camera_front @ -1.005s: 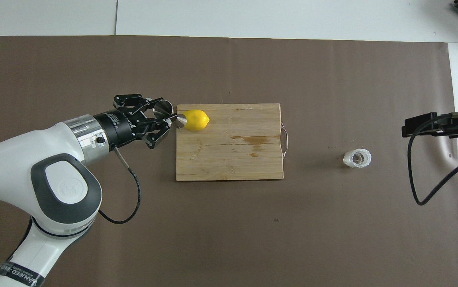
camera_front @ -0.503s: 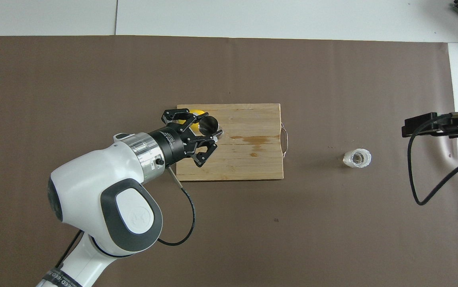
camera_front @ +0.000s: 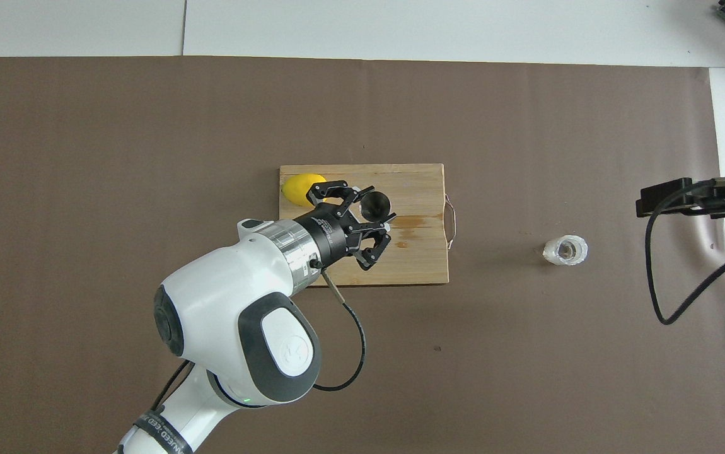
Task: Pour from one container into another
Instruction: 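Carry the metal cup with the left gripper over the wooden board, then lower the metal cup onto the board and open the left gripper, then raise the left gripper away while the right gripper reaches the clear cup, then grasp the clear cup with the right gripper while the left gripper retreats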
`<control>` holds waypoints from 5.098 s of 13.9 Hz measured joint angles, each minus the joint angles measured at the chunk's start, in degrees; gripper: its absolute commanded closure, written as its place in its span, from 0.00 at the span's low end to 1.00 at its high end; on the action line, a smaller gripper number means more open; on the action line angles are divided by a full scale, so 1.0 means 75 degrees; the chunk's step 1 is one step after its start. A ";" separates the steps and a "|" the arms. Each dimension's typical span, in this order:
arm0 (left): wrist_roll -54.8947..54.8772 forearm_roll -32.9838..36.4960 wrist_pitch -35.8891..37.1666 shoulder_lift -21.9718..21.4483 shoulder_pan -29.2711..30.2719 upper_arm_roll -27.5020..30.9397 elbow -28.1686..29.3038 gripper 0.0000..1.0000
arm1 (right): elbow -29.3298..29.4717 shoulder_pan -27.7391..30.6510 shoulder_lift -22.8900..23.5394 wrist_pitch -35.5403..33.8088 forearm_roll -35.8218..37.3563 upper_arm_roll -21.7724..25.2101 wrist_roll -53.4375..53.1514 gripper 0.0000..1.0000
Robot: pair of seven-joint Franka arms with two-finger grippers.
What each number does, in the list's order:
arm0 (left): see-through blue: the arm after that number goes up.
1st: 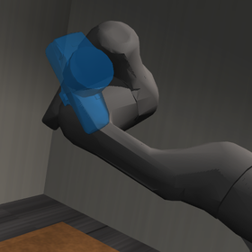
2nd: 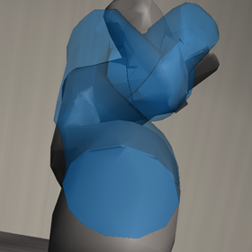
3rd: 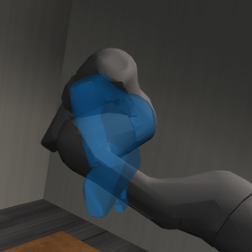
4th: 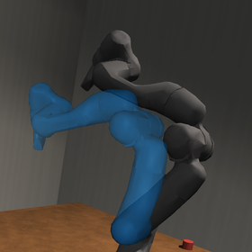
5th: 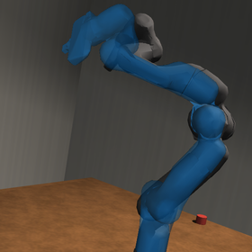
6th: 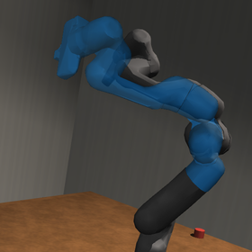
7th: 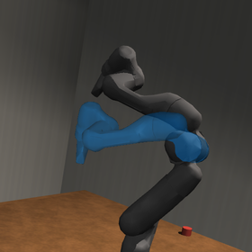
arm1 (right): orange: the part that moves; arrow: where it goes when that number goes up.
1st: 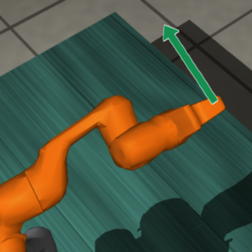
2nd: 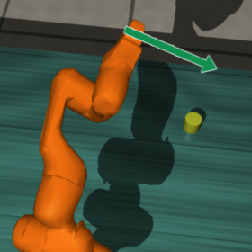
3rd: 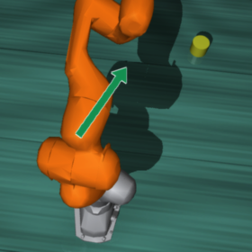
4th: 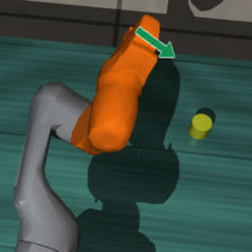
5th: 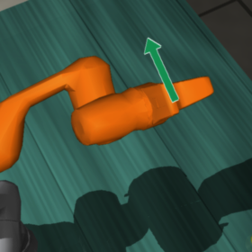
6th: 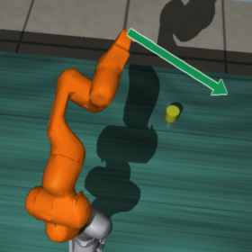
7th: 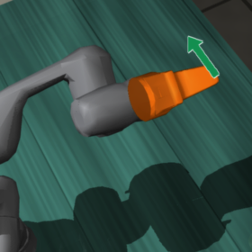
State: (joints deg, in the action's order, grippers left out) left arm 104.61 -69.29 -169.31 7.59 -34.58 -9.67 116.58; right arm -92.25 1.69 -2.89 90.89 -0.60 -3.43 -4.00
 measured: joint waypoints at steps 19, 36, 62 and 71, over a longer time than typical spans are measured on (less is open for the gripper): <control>0.0086 0.0221 -0.1582 0.1625 -0.1162 -0.0027 -0.0530 0.26 | 0.0000 0.0000 0.0000 0.0000 0.0000 0.0000 0.0000 0.00; 0.0125 0.0325 -0.0309 0.0605 -0.0596 0.0210 -0.0679 0.00 | 0.0001 0.0100 0.0000 -0.0006 0.0000 0.0016 0.0000 0.00; -1.0777 0.8887 0.8342 0.0028 0.2888 0.0456 -0.2836 0.00 | -0.3917 0.0985 0.1010 0.4167 -0.0652 0.0045 1.3164 0.00; -1.3813 0.9089 0.8662 -0.0198 0.4578 0.0481 -0.2814 0.00 | -0.4820 0.1193 0.1397 0.5231 -0.2071 0.0049 1.5640 0.00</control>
State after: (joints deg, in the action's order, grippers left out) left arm 1.01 -1.12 -104.34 6.10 -0.24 -6.06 95.48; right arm -128.40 10.64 7.59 130.12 -16.14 -3.07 113.30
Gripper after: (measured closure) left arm 0.000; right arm 0.000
